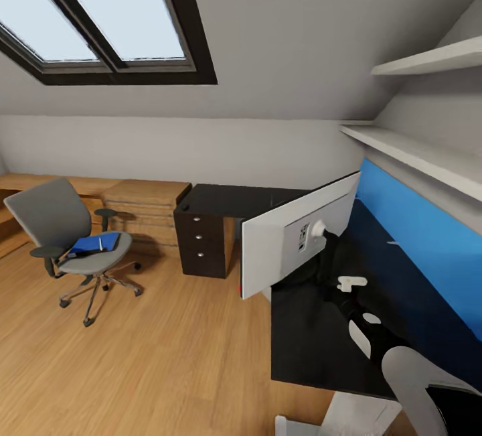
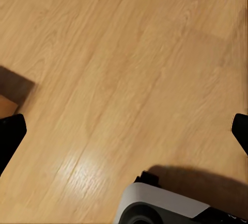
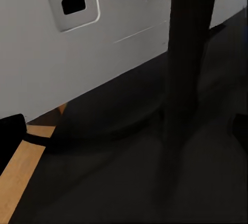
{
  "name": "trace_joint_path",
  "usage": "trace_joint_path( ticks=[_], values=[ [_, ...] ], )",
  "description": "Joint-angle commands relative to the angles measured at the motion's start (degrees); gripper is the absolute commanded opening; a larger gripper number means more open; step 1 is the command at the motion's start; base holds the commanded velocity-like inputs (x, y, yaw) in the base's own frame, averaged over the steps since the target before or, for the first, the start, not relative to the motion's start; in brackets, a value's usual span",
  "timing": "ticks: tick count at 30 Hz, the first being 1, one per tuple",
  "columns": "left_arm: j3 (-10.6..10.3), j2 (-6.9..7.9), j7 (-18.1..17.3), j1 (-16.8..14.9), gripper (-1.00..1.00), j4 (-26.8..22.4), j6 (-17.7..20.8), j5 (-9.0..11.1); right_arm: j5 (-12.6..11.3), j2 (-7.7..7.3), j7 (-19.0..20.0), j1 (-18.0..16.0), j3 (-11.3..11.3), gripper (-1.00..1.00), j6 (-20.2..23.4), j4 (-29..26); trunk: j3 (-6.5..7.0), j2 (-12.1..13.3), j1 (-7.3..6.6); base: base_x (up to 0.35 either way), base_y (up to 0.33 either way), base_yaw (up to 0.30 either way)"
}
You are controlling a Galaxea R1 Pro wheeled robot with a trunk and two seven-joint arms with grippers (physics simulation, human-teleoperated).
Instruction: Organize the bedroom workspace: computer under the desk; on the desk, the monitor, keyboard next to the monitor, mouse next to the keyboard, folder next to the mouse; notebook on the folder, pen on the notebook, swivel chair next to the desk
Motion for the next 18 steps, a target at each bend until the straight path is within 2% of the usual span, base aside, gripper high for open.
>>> trace_joint_path(
  ticks=[1, 10, 18],
  values=[
    [-0.49, 0.04, 0.39, -0.05, 1.0, 0.01, -0.25, 0.48, -0.45, 0.02, 0.59, -0.07, -0.4, 1.0, -0.12, 0.09, -0.09, -0.13, 0.04, 0.0, 0.0, -0.264],
    [-0.44, 0.04, 0.4, -0.05, 1.0, 0.01, -0.26, 0.47, -0.4, 0.02, 0.51, -0.07, -0.4, 1.0, -0.12, 0.09, 0.22, -0.13, 0.04, 0.0, 0.0, -0.25],
    [-0.41, 0.11, 0.44, -0.05, 1.0, 0.01, -0.36, 0.47, -0.42, 0.05, 0.49, -0.07, -0.39, 1.0, -0.18, 0.09, 0.43, -0.13, 0.04, 0.0, 0.0, -0.171]
  ],
)
